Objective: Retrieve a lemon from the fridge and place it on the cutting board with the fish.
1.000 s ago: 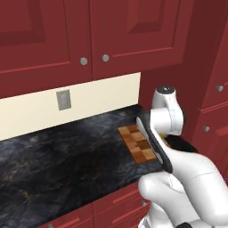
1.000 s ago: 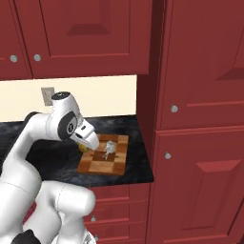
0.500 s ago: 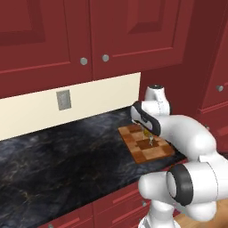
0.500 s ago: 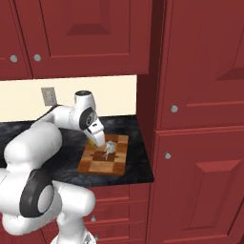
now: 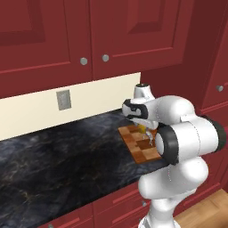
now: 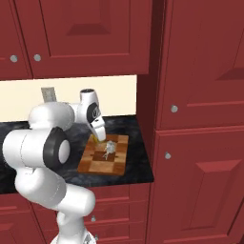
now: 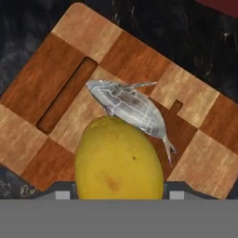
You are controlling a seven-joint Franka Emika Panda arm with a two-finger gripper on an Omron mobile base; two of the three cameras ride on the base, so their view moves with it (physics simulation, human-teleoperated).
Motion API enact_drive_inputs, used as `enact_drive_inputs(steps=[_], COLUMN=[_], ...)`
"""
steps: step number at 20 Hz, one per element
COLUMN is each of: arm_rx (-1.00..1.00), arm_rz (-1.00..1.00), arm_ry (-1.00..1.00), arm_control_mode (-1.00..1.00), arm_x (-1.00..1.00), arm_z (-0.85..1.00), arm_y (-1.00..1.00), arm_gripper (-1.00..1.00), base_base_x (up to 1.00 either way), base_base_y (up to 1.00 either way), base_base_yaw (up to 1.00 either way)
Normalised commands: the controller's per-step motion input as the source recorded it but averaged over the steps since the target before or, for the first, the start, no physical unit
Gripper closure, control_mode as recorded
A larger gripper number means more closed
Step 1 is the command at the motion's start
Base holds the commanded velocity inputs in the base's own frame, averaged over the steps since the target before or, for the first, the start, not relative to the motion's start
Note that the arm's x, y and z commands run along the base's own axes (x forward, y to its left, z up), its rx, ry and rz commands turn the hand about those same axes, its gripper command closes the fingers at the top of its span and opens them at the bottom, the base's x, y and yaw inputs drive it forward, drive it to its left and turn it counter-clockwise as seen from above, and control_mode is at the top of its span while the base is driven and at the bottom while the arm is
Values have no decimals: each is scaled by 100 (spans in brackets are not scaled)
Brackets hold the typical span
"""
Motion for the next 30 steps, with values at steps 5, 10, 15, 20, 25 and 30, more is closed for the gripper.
enact_drive_inputs(steps=[5, 10, 15, 20, 25, 30], arm_rx=[-2, 0, 0, 0, 0, 0], arm_rz=[-8, -11, -8, -5, -4, -3], arm_ry=[0, 0, 0, 0, 0, 0], arm_control_mode=[-100, -100, -100, -100, -100, -100], arm_x=[25, -4, -17, -22, -6, -1], arm_z=[-40, -35, -19, -6, -6, -13], arm_y=[3, -12, -4, 0, 0, 0], arm_gripper=[100, 100, 100, 100, 100, -100], base_base_x=[0, 0, 0, 0, 0, 0], base_base_y=[0, 0, 0, 0, 0, 0], base_base_yaw=[0, 0, 0, 0, 0, 0])
